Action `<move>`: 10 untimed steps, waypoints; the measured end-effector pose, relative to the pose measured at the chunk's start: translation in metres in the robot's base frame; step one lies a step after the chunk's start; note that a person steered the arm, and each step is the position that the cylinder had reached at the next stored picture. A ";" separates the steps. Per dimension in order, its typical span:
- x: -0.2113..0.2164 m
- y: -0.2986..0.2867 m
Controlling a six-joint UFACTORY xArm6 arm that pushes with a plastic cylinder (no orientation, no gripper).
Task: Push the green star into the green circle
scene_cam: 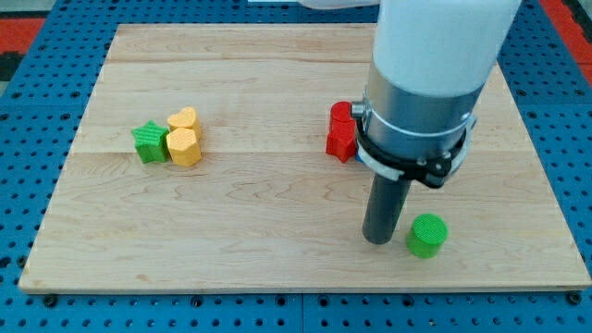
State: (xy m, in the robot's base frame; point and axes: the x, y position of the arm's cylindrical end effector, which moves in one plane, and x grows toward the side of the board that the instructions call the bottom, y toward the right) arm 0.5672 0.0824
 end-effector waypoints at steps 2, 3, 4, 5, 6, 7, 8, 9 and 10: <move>0.003 0.056; 0.003 0.024; -0.003 -0.088; -0.031 -0.208; -0.072 -0.309; -0.104 -0.386; -0.123 -0.385; -0.156 -0.368; -0.174 -0.338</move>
State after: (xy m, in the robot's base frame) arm 0.3934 -0.2554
